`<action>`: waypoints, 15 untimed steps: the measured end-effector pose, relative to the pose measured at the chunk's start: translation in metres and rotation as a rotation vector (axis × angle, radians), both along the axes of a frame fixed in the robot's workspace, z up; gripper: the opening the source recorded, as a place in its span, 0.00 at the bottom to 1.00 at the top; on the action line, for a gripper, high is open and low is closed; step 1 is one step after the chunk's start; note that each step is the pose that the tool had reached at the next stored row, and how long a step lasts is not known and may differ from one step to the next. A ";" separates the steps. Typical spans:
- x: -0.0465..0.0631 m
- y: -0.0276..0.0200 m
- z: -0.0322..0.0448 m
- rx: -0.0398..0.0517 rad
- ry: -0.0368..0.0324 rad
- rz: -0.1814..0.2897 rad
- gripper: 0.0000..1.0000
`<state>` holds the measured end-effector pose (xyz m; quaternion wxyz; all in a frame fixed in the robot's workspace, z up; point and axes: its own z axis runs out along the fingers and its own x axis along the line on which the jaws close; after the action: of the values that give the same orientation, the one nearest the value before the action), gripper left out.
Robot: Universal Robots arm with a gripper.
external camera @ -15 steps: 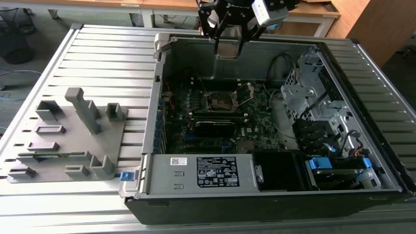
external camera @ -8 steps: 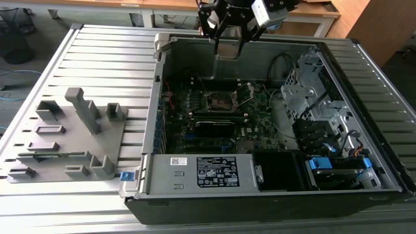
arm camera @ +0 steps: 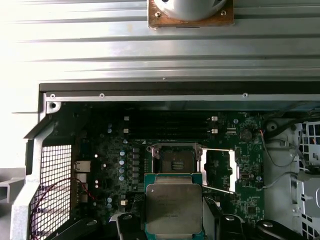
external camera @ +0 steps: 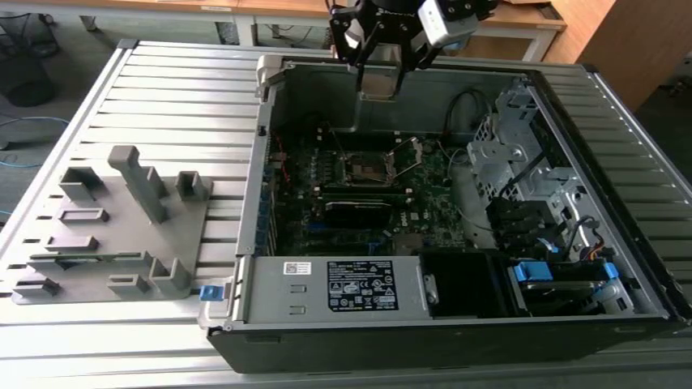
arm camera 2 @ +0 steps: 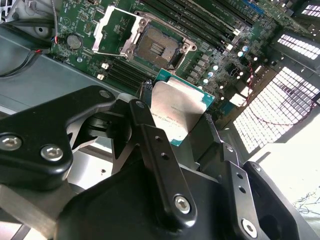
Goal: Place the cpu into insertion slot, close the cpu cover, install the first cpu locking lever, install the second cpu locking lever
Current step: 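Place the cpu into insertion slot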
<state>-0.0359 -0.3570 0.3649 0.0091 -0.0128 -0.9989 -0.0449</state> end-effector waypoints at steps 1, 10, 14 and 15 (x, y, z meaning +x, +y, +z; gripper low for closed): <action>0.000 0.0000 -0.0004 -0.0001 0.0001 0.000 0.54; 0.000 0.0000 -0.0094 0.0000 -0.0001 0.000 0.54; 0.000 0.0000 -0.0142 -0.0006 -0.0001 0.000 0.54; 0.000 0.0000 -0.0156 -0.0007 -0.0001 0.000 0.54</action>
<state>-0.0364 -0.3570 0.3493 0.0090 -0.0128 -0.9989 -0.0445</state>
